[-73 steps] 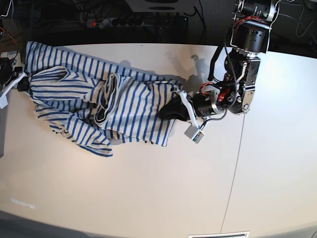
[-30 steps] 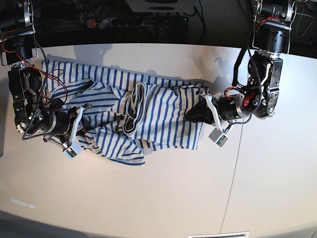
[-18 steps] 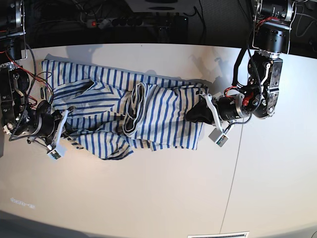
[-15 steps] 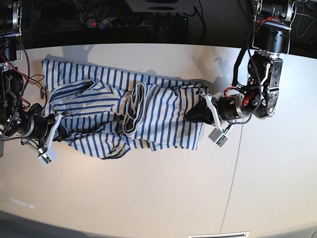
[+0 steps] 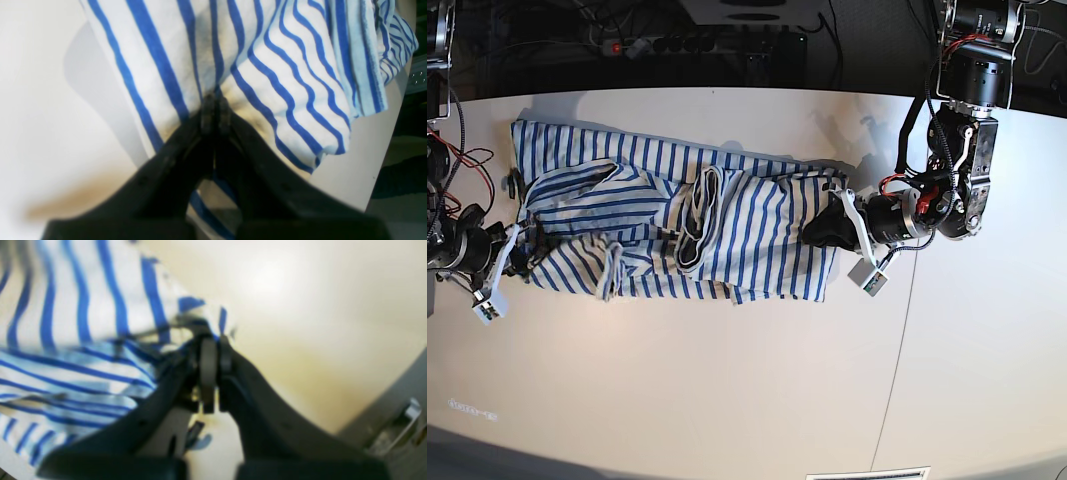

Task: Fold the T-shirt properly
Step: 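Grasp the shirt's folded end with the right gripper and pull it outward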

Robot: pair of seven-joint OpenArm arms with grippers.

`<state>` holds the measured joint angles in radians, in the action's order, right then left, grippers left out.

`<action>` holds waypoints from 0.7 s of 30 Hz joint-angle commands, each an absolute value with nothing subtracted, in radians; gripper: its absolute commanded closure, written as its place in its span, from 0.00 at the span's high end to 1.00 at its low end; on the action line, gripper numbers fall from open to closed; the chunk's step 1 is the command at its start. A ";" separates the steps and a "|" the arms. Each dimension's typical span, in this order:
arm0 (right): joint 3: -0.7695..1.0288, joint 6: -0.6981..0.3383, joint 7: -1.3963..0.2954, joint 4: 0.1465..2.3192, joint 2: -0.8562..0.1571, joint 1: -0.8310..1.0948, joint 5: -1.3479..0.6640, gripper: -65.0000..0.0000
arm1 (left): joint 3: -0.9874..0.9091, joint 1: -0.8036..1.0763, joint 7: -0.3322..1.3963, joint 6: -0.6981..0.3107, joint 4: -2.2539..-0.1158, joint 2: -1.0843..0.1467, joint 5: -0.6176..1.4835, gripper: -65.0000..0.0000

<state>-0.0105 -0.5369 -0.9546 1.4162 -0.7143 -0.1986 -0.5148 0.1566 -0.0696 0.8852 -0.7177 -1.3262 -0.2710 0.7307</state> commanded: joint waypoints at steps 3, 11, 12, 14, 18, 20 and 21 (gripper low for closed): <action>0.003 -0.564 -0.923 1.383 -0.744 -0.219 -0.510 0.00 | 0.155 -0.083 0.895 -0.698 -1.338 -0.278 0.714 0.02; 0.003 -0.564 -0.859 1.261 -0.773 -0.221 -0.504 0.00 | 0.155 -0.083 0.895 -0.698 -1.338 -0.281 0.714 0.02; 0.003 -0.564 -0.859 1.253 -0.773 -0.221 -0.504 0.00 | 0.155 -0.083 0.895 -0.698 -1.338 -0.280 0.714 0.02; 0.003 -0.564 -0.859 1.239 -0.773 -0.221 -0.504 0.00 | 0.155 -0.083 0.895 -0.698 -1.338 -0.280 0.714 0.02; 0.003 -0.564 -0.860 1.211 -0.773 -0.221 -0.504 0.00 | 0.155 -0.083 0.894 -0.698 -1.338 -0.280 0.714 0.02; 0.003 -0.559 -0.859 1.190 -0.773 -0.221 -0.503 0.00 | 0.155 -0.083 0.894 -0.698 -1.338 -0.280 0.714 0.02; 0.003 -0.553 -0.859 1.178 -0.773 -0.221 -0.504 0.00 | 0.155 -0.083 0.894 -0.698 -1.338 -0.280 0.714 0.02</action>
<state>-0.0105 -0.5343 -0.8577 1.1717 -0.7444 -0.2001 -0.5243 0.1577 -0.0696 0.8845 -0.7181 -1.3266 -0.2703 0.7311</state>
